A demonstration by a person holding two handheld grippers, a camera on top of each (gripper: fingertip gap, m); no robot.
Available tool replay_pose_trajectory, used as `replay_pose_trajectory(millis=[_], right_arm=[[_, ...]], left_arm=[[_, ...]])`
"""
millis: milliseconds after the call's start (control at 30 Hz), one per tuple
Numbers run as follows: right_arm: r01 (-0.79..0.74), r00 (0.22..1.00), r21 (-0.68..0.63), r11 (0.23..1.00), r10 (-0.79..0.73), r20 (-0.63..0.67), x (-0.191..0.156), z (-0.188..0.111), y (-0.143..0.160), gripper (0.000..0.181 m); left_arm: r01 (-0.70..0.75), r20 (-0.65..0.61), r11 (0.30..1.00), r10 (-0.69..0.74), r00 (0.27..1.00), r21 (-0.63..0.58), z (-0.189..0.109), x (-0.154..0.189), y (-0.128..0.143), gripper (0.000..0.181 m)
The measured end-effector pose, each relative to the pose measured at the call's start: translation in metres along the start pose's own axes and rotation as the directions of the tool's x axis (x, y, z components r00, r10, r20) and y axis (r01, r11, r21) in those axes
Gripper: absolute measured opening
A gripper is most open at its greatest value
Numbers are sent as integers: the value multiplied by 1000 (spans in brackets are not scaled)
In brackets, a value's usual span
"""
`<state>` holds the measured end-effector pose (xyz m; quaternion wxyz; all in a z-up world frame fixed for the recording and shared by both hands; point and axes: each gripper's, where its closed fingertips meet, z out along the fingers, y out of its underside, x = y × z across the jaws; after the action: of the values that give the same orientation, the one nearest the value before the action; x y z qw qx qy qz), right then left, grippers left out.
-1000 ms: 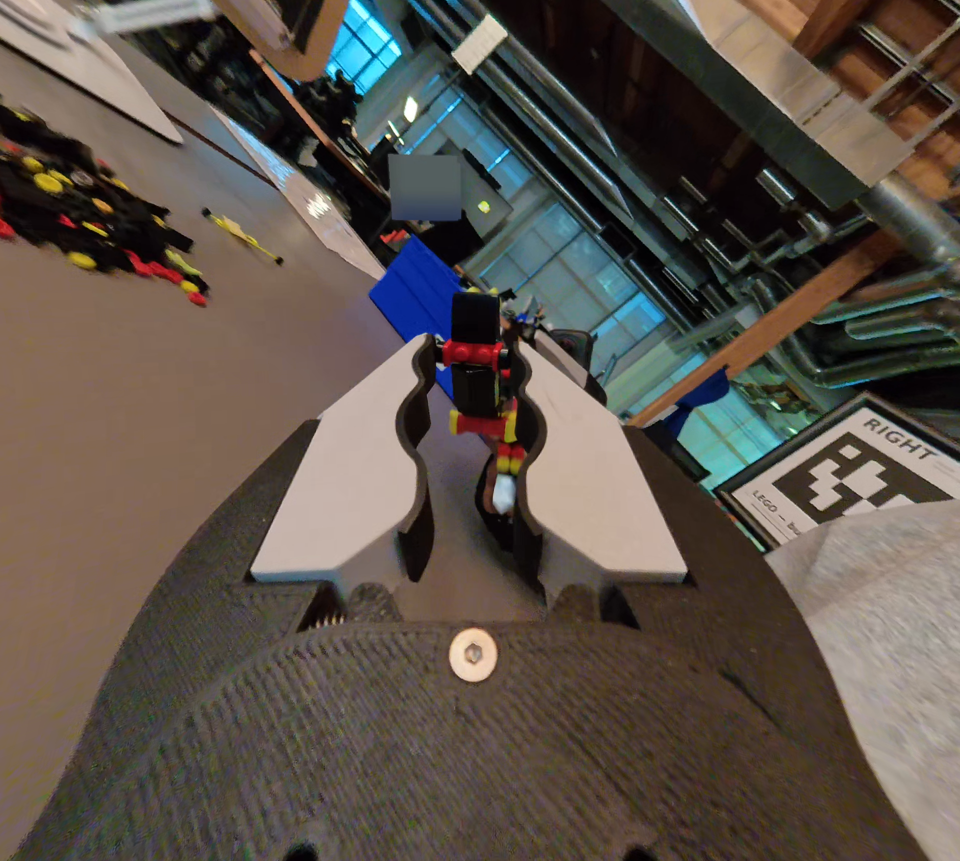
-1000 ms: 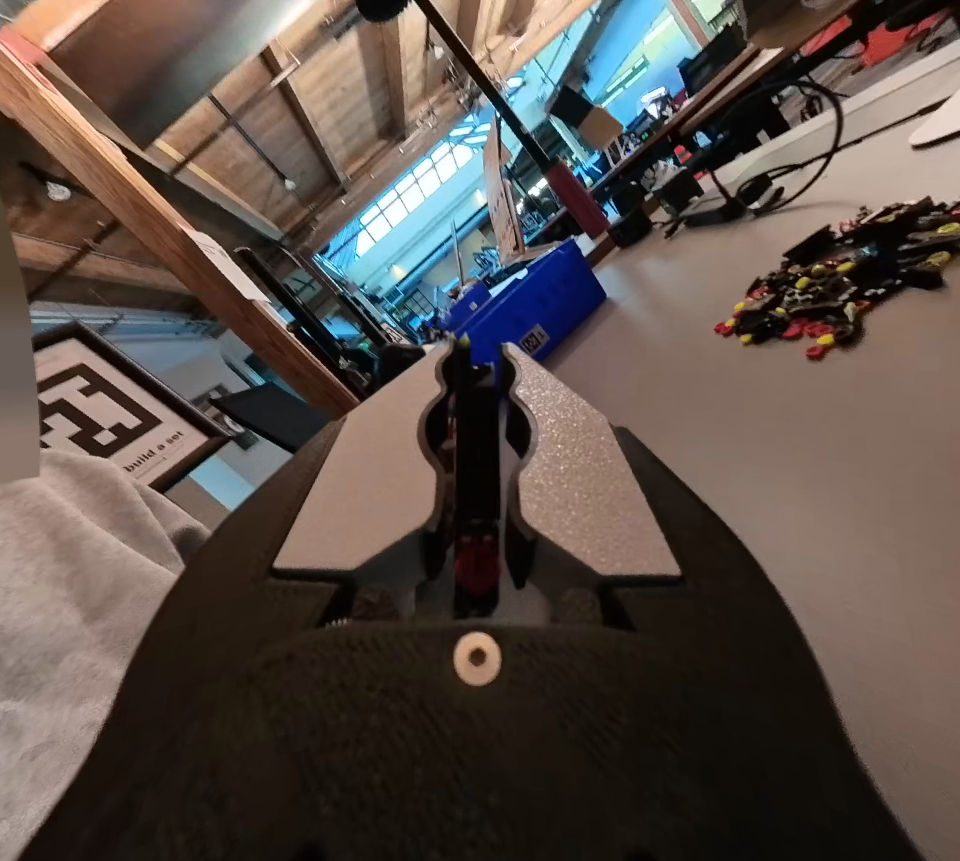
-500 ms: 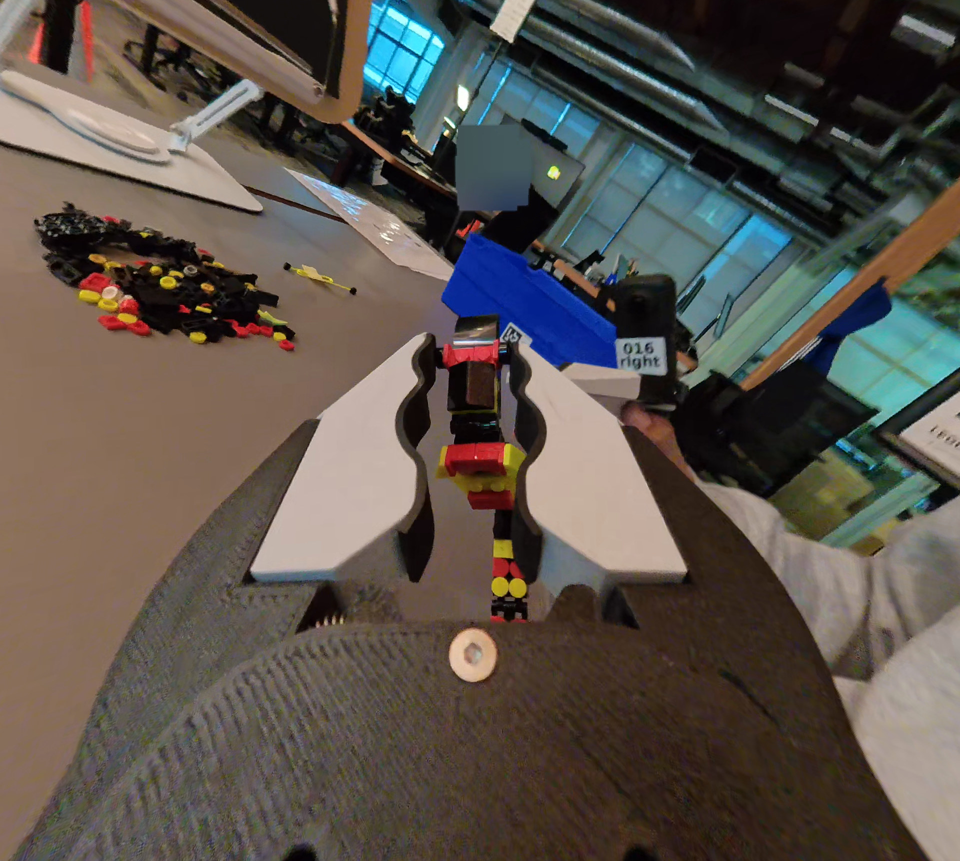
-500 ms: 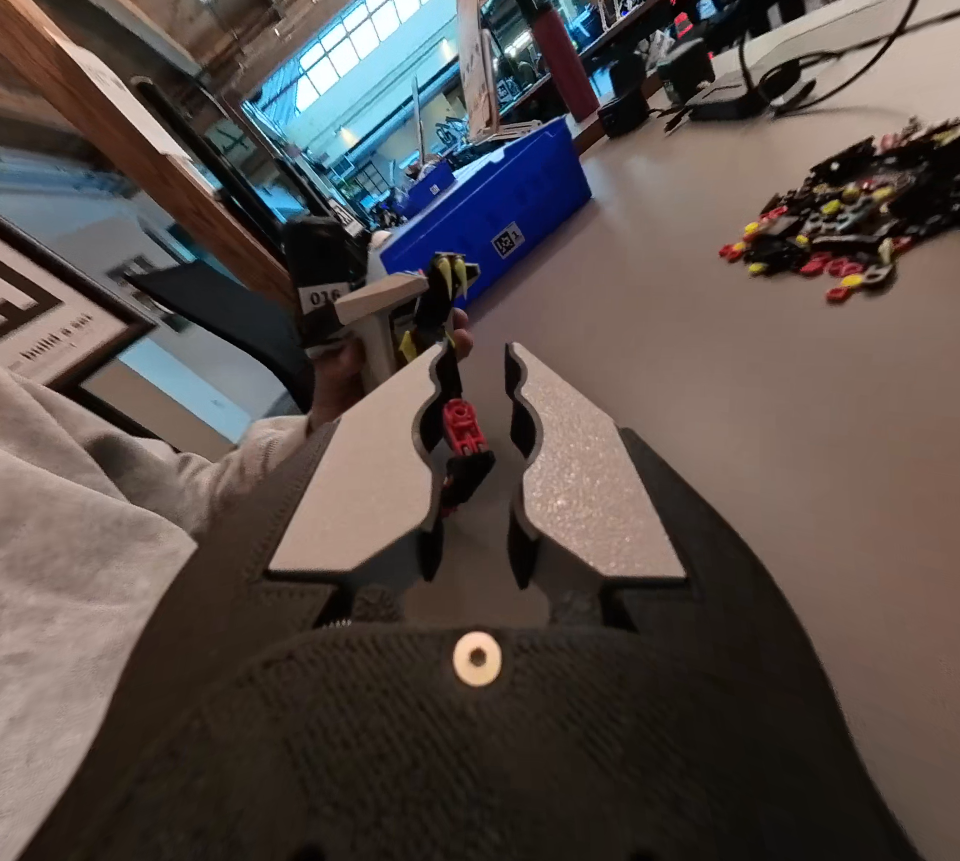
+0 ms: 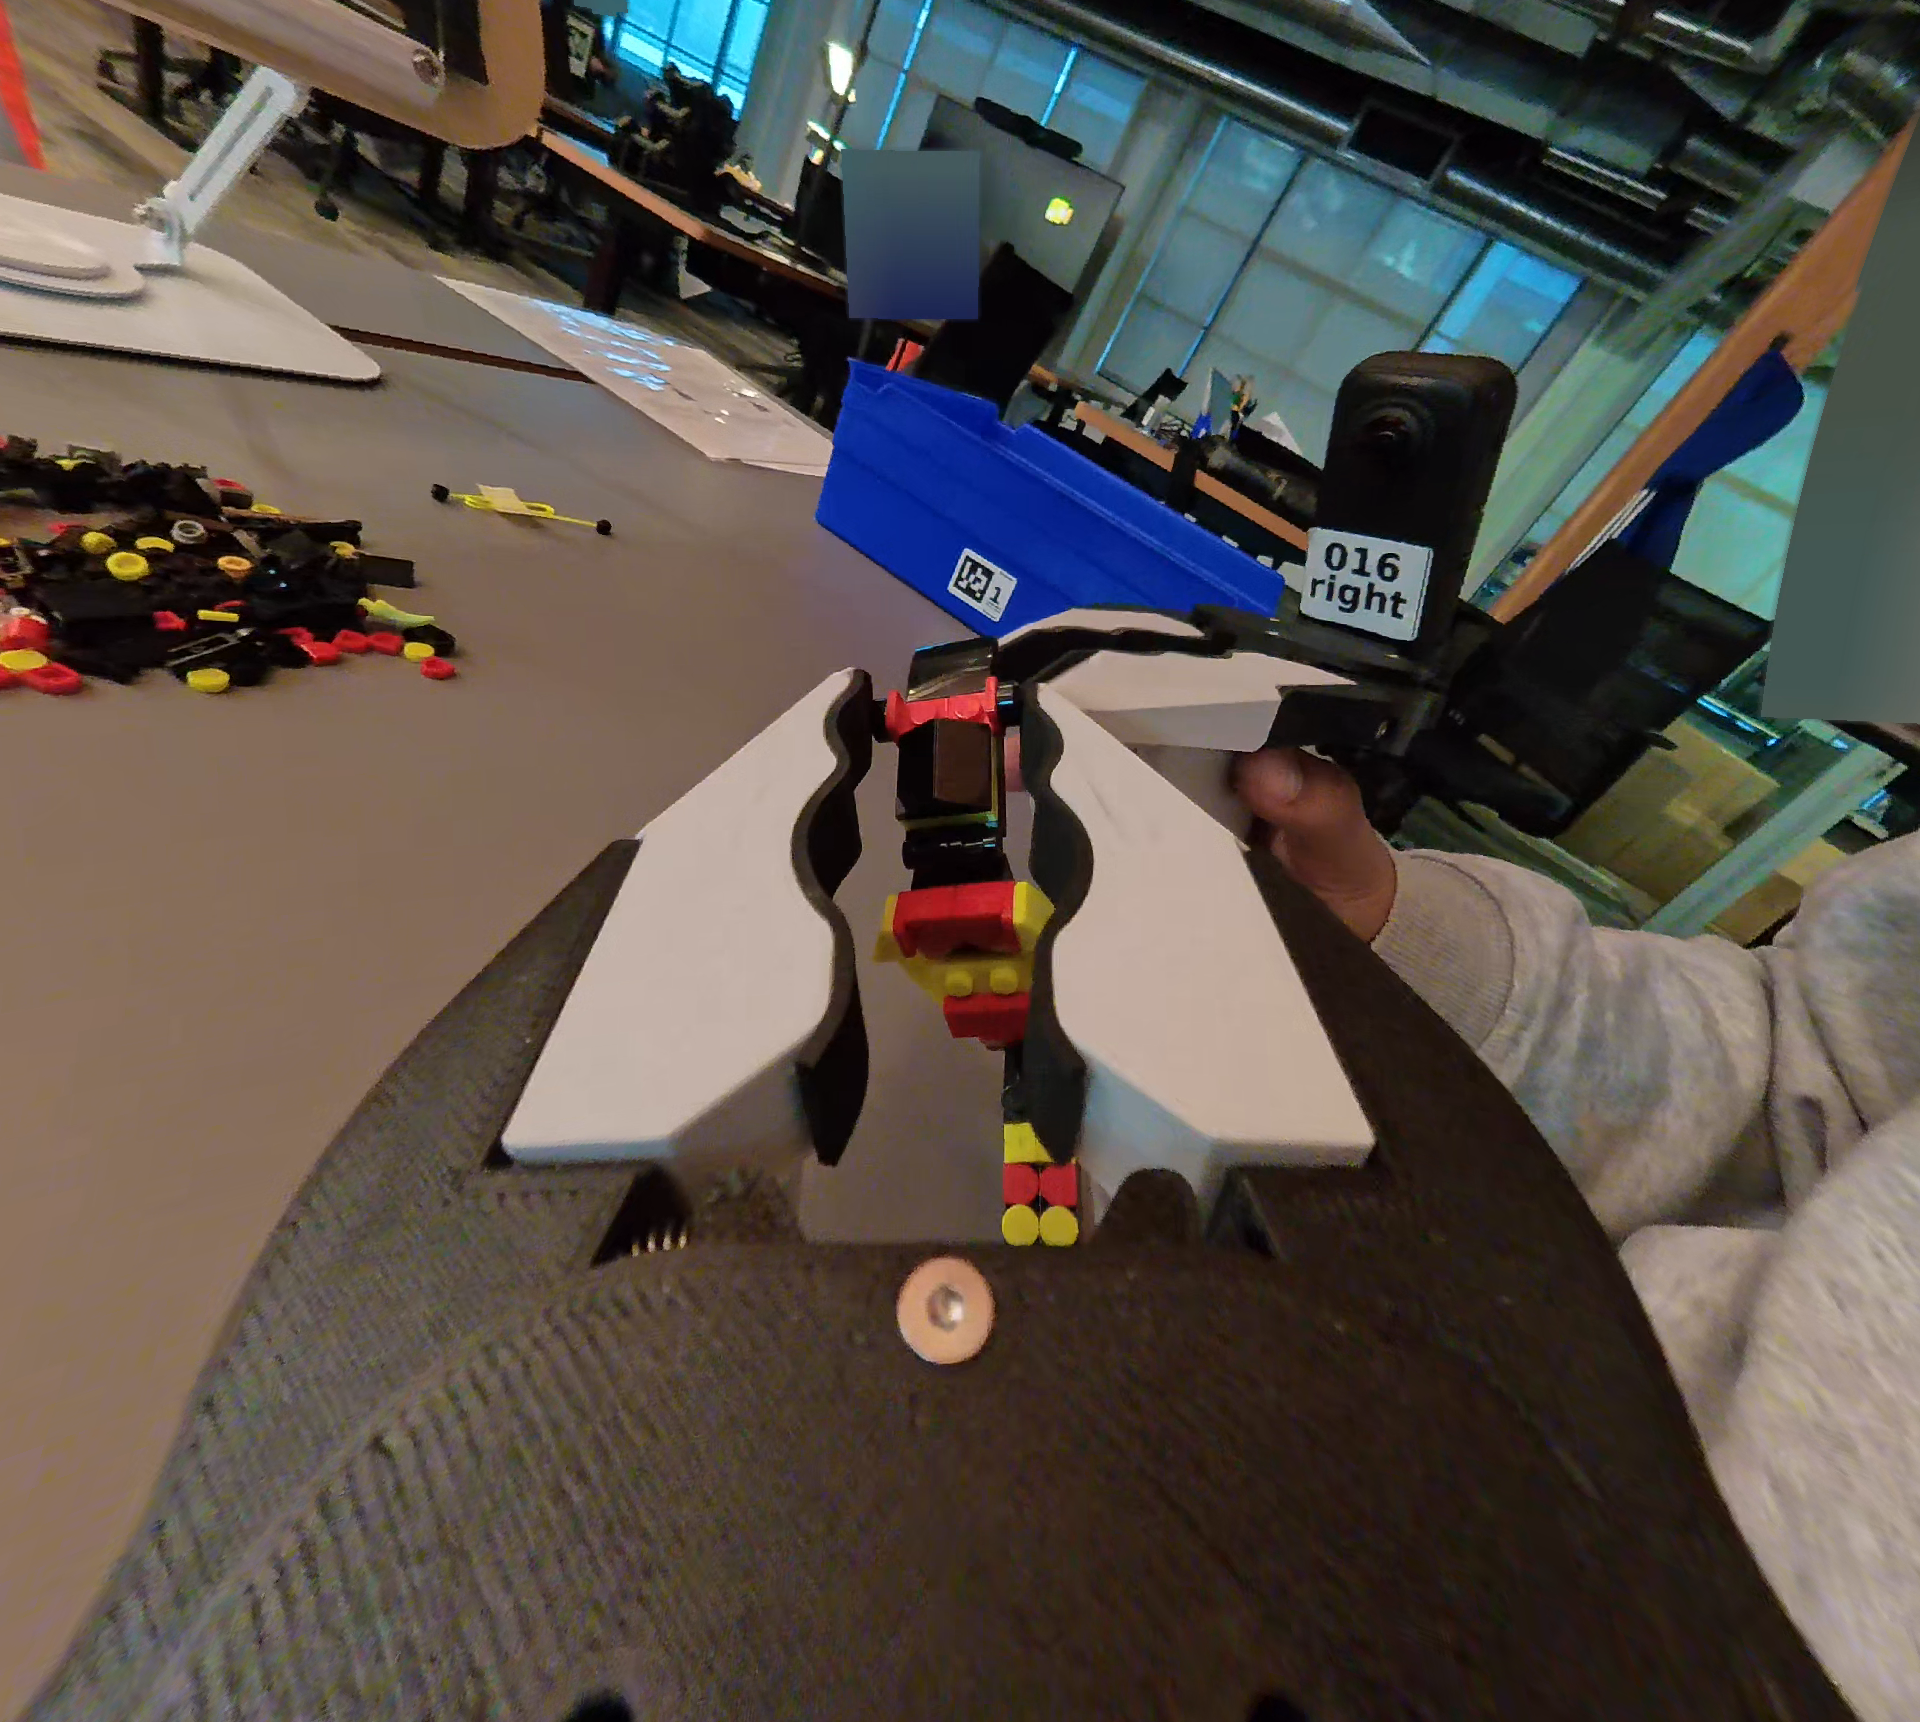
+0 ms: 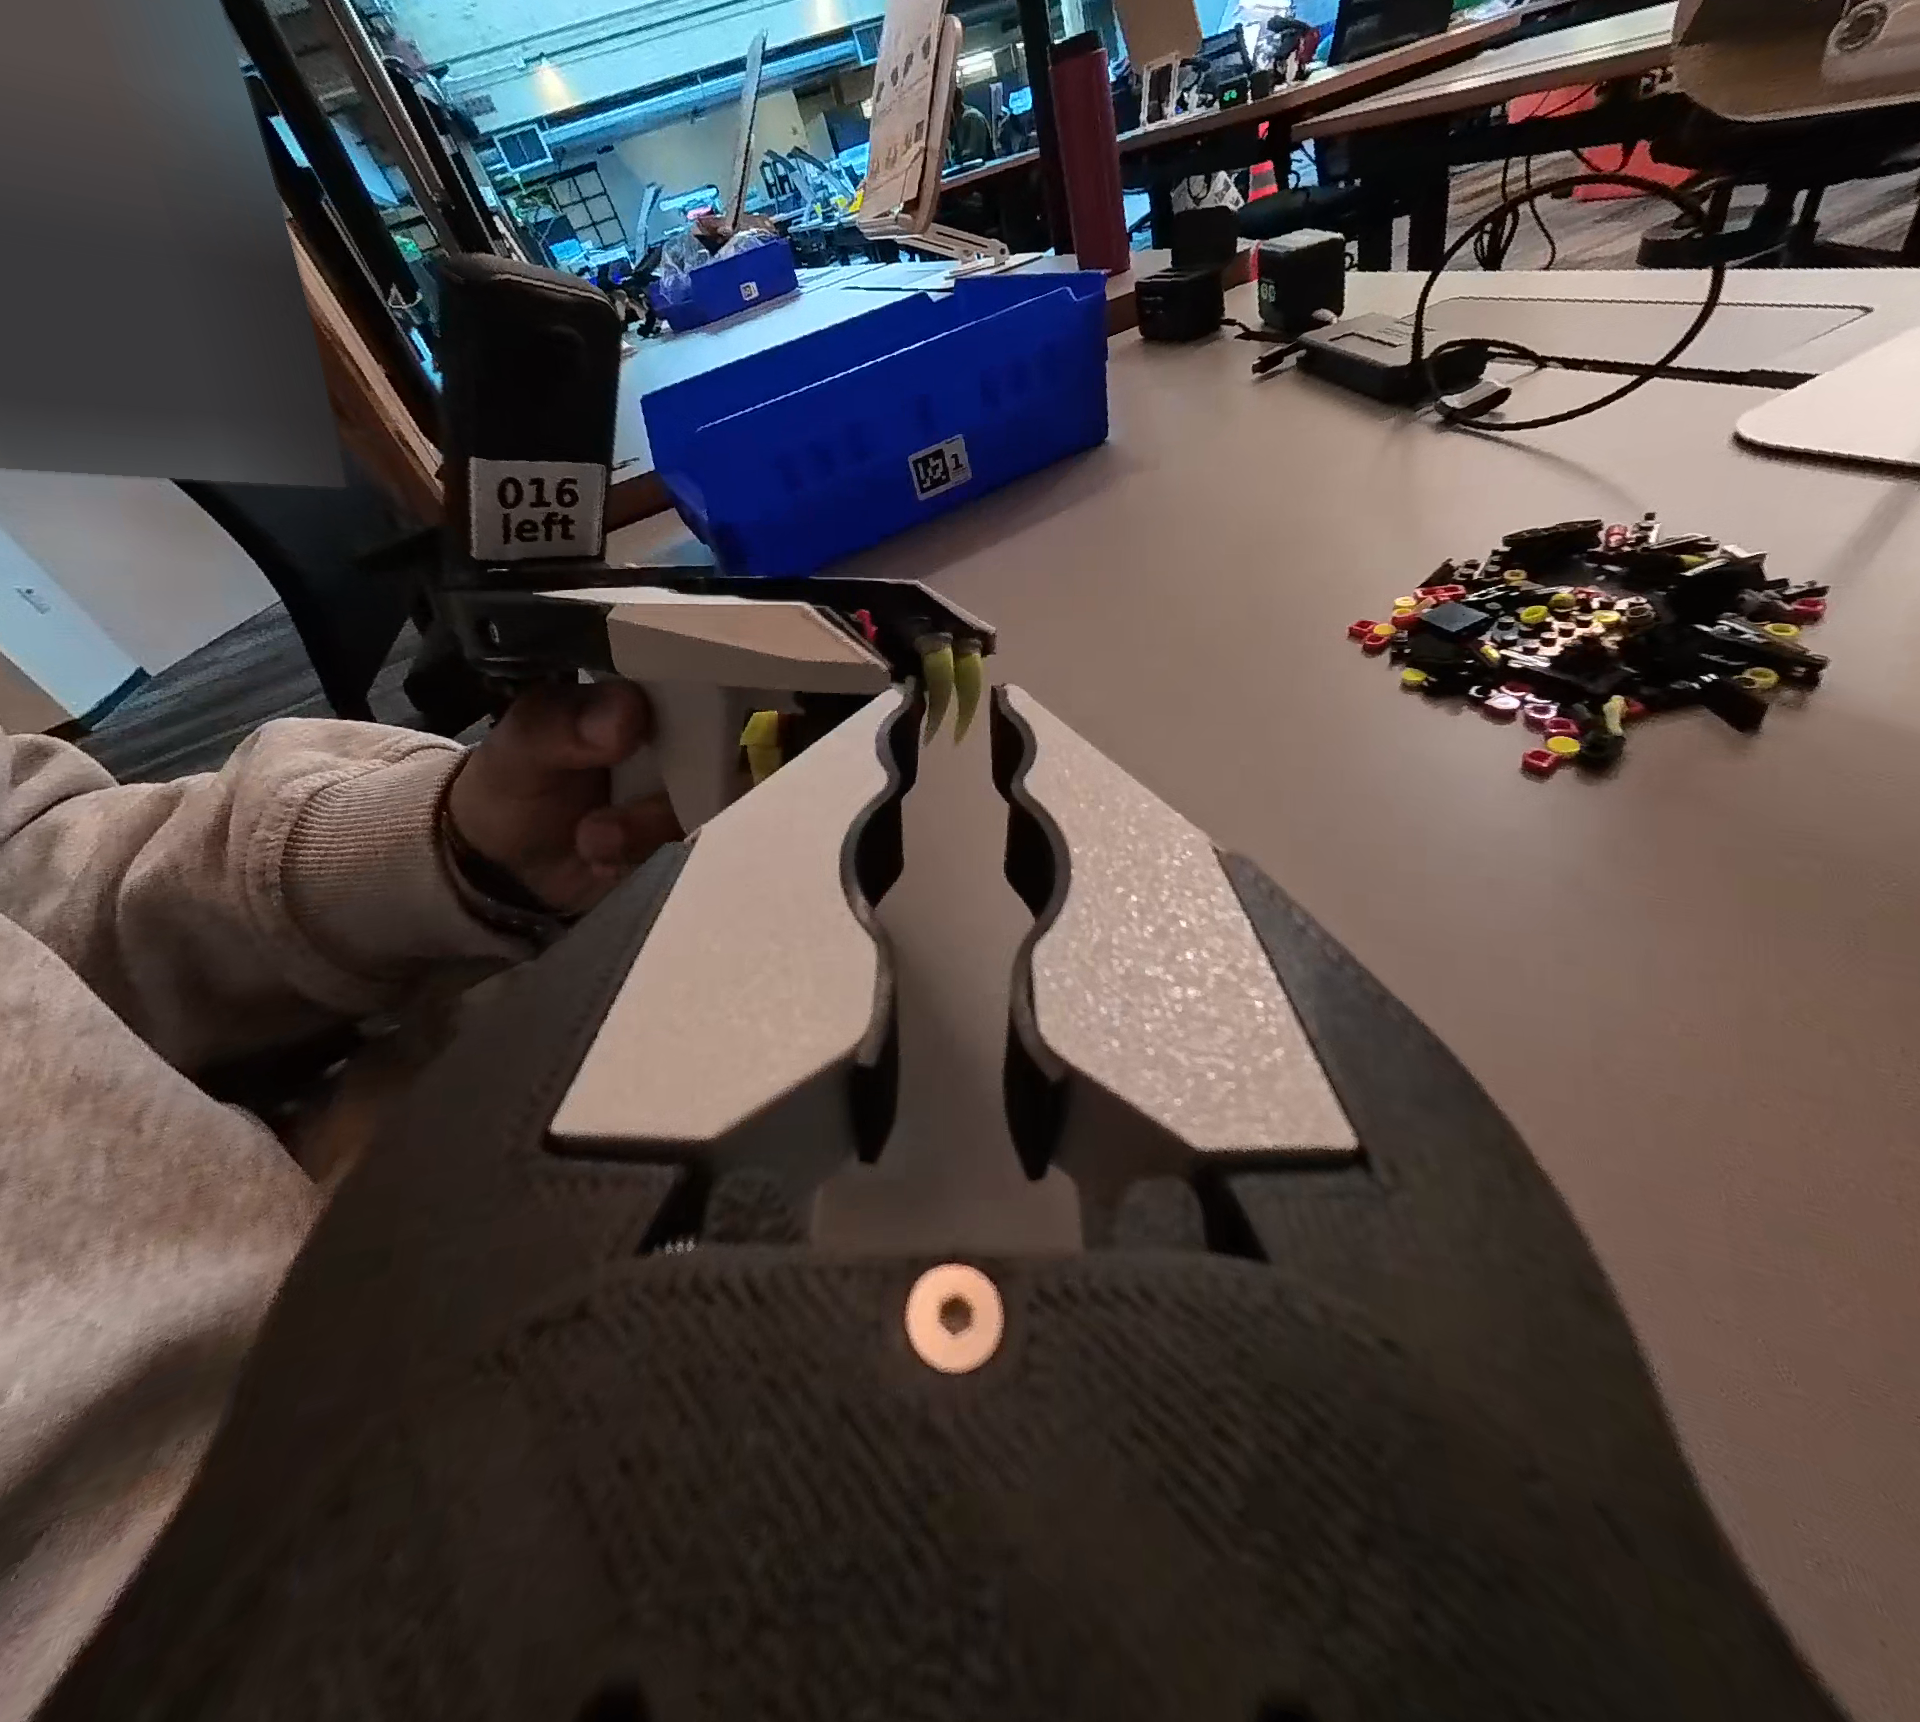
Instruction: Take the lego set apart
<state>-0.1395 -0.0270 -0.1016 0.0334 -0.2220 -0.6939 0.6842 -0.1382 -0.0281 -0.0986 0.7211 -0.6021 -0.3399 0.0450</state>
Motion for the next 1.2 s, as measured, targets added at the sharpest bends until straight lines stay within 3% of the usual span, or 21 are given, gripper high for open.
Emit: replay_pose_trajectory(millis=[400, 633, 733, 967, 1100, 1200], right_arm=[[-174, 968, 24, 985, 166, 188, -8, -7, -5, 12], [4, 997, -1, 1000, -4, 80, -6, -3, 1, 8], [11, 999, 22, 1000, -12, 39, -1, -4, -4, 11], [-16, 1000, 19, 1000, 17, -19, 14, -6, -1, 13], [-17, 998, 11, 1000, 18, -62, 24, -8, 1, 13], [-40, 997, 5, 999, 40, -65, 27, -7, 3, 14]], left_arm=[[59, -69, 998, -61, 996, -19, 0, 5, 3, 26], [1, -46, 1000, -2, 999, -20, 0, 5, 1, 26], [-97, 38, 995, 97, 995, -6, -1, -9, -16, 26], [-189, 267, 967, 230, 936, -171, 8, -57, -39, 26], [-153, 375, 967, 221, 900, -202, 14, -69, -32, 27], [-180, 361, 955, 259, 896, -238, 18, -66, -22, 28]])
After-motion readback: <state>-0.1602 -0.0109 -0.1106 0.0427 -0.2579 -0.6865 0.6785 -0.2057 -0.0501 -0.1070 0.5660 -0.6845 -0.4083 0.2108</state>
